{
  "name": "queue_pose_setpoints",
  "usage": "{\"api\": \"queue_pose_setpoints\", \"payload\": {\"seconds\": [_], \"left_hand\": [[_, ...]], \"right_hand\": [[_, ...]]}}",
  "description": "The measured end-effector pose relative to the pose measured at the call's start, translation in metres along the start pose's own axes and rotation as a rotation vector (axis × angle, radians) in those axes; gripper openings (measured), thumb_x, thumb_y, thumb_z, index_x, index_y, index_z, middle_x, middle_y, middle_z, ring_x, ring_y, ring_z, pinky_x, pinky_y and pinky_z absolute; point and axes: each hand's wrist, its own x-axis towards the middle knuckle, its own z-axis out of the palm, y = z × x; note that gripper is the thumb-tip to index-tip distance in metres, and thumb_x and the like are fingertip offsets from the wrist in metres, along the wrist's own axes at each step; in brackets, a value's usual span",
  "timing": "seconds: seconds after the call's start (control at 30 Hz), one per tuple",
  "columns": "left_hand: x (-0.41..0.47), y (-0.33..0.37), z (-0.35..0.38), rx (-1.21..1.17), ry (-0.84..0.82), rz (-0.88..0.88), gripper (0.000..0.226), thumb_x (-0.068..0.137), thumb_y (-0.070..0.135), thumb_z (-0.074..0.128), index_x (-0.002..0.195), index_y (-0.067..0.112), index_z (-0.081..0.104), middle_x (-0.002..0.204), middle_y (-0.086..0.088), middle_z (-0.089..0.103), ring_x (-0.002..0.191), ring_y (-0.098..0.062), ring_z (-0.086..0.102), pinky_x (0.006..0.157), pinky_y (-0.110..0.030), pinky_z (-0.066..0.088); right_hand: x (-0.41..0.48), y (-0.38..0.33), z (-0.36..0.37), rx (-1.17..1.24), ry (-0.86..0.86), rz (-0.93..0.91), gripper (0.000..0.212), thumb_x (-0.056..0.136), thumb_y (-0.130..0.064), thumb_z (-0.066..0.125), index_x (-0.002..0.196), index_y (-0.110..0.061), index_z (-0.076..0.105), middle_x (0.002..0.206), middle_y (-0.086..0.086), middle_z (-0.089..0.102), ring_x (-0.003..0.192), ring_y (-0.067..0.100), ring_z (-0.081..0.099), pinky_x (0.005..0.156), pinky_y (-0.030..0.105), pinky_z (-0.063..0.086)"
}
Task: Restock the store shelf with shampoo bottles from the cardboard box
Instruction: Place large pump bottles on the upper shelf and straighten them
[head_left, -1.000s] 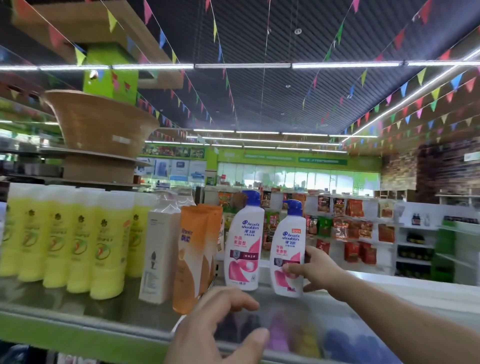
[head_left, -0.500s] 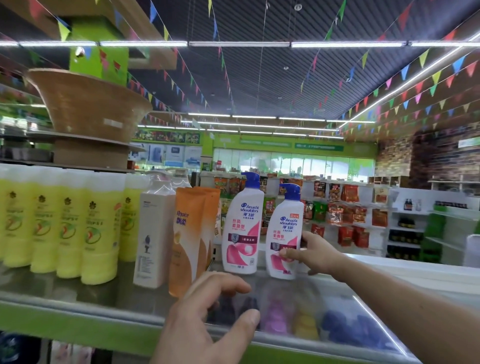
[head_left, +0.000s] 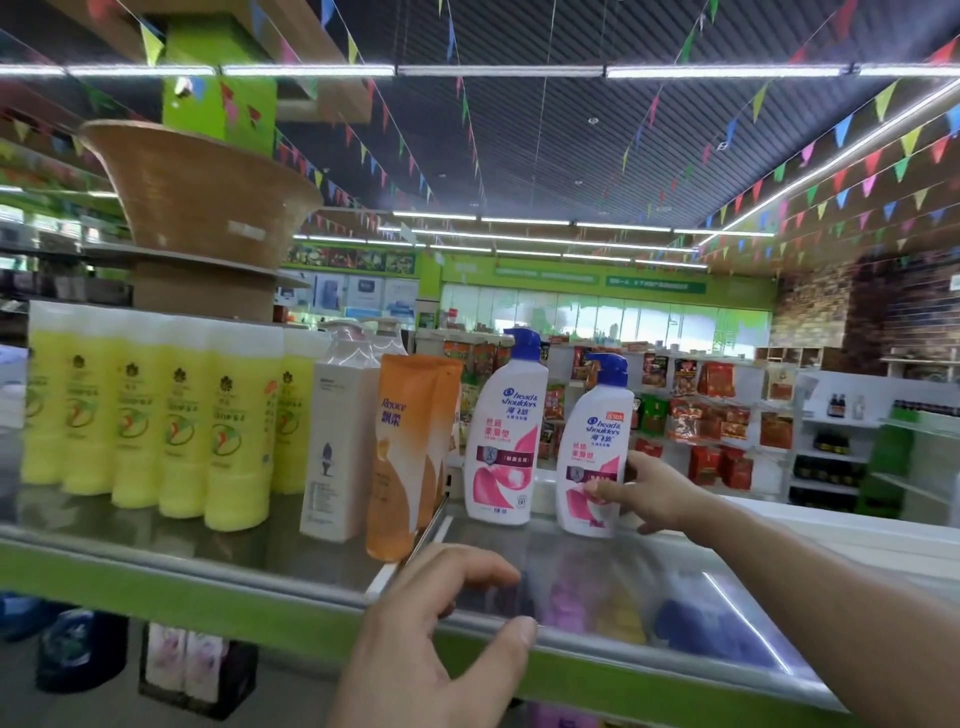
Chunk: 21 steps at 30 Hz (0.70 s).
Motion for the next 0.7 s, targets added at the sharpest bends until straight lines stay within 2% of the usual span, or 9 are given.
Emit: {"api": "queue_pose_setpoints", "payload": {"seconds": [0.1,0.17,0.27,0.33,0.43,0.5,0.53,0.63,0.7], "left_hand": [[-0.008,0.005,0.003,0.007,-0.004,-0.018,0.037,0.065,0.055,0.067,0.101,0.054,0.059,0.106,0.028,0.061,0.106,0.007,0.056,0.082,-0.009,0.044],[-0.014,0.008,0.007,0.019,-0.021,-0.059,0.036,0.073,0.042,0.076,0.101,0.055,0.058,0.105,0.029,0.061,0.106,0.01,0.054,0.08,-0.004,0.042],[-0.024,0.013,0.015,-0.004,-0.102,-0.119,0.03,0.077,0.033,0.078,0.097,0.048,0.062,0.097,0.022,0.066,0.098,0.004,0.061,0.082,-0.01,0.046],[-0.034,0.02,0.025,-0.032,-0.164,-0.176,0.024,0.077,0.035,0.079,0.093,0.045,0.064,0.093,0.02,0.068,0.094,0.002,0.063,0.081,-0.01,0.048],[-0.049,0.026,0.048,-0.044,-0.173,-0.203,0.018,0.073,0.031,0.082,0.084,0.037,0.069,0.085,0.019,0.07,0.086,0.001,0.065,0.072,-0.007,0.046],[-0.064,0.037,0.063,-0.036,-0.192,-0.249,0.016,0.07,0.026,0.083,0.078,0.032,0.07,0.08,0.018,0.07,0.08,0.0,0.066,0.07,-0.005,0.044],[-0.073,0.038,0.074,-0.043,-0.209,-0.264,0.017,0.07,0.026,0.084,0.078,0.033,0.07,0.078,0.018,0.07,0.078,-0.001,0.067,0.07,-0.006,0.045],[-0.092,0.043,0.095,-0.046,-0.295,-0.331,0.031,0.07,0.033,0.083,0.089,0.049,0.066,0.082,0.024,0.07,0.074,0.001,0.067,0.074,-0.008,0.047],[-0.112,0.051,0.105,-0.213,-0.482,-0.378,0.028,0.076,0.036,0.082,0.097,0.047,0.067,0.098,0.026,0.068,0.089,0.002,0.066,0.086,-0.013,0.047]], "right_hand": [[-0.006,-0.001,0.002,-0.005,-0.018,0.035,0.047,0.089,-0.042,0.07,0.13,-0.024,0.054,0.109,-0.005,0.067,0.095,0.021,0.068,0.077,0.043,0.059],[-0.012,0.001,0.001,-0.053,-0.005,0.025,0.054,0.087,-0.049,0.07,0.132,-0.025,0.052,0.106,-0.005,0.067,0.088,0.021,0.071,0.079,0.044,0.059],[-0.028,0.004,-0.01,-0.138,0.03,0.032,0.08,0.082,-0.058,0.07,0.146,-0.022,0.039,0.106,0.001,0.068,0.088,0.024,0.071,0.073,0.041,0.059],[-0.046,0.006,-0.023,-0.235,0.054,0.01,0.085,0.082,-0.058,0.07,0.149,-0.018,0.037,0.112,0.004,0.068,0.091,0.024,0.07,0.074,0.041,0.058],[-0.092,0.012,-0.045,-0.319,0.222,-0.11,0.062,0.083,-0.053,0.072,0.135,-0.022,0.055,0.109,-0.007,0.065,0.092,0.012,0.064,0.073,0.031,0.054],[-0.132,0.019,-0.058,-0.224,0.347,-0.205,0.041,0.085,-0.049,0.072,0.12,-0.031,0.061,0.096,-0.016,0.066,0.084,0.006,0.065,0.066,0.029,0.055],[-0.153,0.025,-0.064,-0.154,0.375,-0.234,0.032,0.085,-0.047,0.072,0.113,-0.034,0.062,0.09,-0.015,0.067,0.078,0.005,0.067,0.064,0.031,0.056],[-0.213,0.055,-0.081,0.012,0.344,-0.268,0.016,0.085,-0.042,0.073,0.099,-0.038,0.066,0.08,-0.009,0.07,0.066,0.006,0.069,0.063,0.033,0.059],[-0.251,0.086,-0.088,0.106,0.283,-0.263,0.011,0.084,-0.039,0.075,0.092,-0.035,0.069,0.078,-0.006,0.071,0.066,0.01,0.069,0.065,0.035,0.06]]}}
